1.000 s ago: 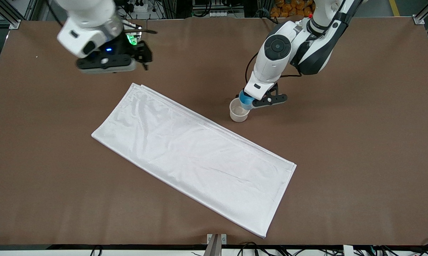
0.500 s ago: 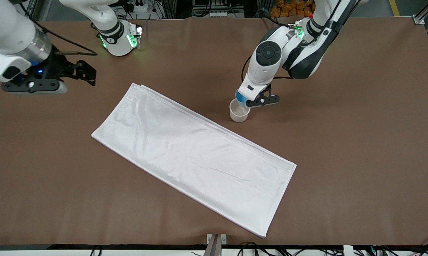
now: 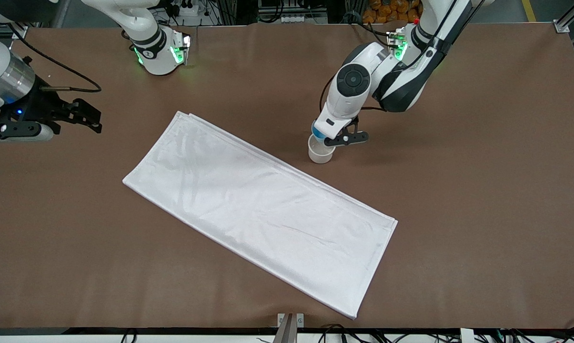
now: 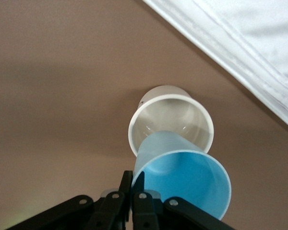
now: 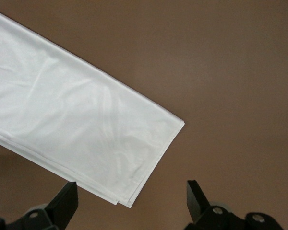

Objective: Place blue cup into white mug on table

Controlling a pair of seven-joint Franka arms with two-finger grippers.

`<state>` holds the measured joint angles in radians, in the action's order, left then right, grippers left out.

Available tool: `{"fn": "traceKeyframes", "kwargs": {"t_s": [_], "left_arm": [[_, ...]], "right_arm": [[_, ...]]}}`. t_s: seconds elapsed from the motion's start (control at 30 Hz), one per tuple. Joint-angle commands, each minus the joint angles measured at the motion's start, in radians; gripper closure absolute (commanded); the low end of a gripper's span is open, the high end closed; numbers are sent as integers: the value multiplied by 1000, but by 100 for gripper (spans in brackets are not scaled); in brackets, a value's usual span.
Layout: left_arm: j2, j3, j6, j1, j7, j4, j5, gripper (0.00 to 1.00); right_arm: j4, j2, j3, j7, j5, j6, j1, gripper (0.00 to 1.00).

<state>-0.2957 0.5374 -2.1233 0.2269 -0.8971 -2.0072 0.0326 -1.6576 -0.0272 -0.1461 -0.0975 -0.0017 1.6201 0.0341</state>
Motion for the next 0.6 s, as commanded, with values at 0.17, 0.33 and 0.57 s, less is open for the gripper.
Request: {"fn": "traceKeyframes", "kwargs": {"t_s": [0.17, 0.33, 0.57], "left_arm": [[-99, 1, 6, 3, -43, 90, 64, 100], [-100, -4, 6, -18, -14, 99, 70, 14], [-83, -17, 16, -41, 3, 137, 139, 0]], "right_arm": [[-70, -53, -9, 21, 12, 37, 21, 0], [-70, -53, -7, 21, 14, 41, 21, 0], [-68, -51, -6, 19, 16, 50, 17, 0]]}}
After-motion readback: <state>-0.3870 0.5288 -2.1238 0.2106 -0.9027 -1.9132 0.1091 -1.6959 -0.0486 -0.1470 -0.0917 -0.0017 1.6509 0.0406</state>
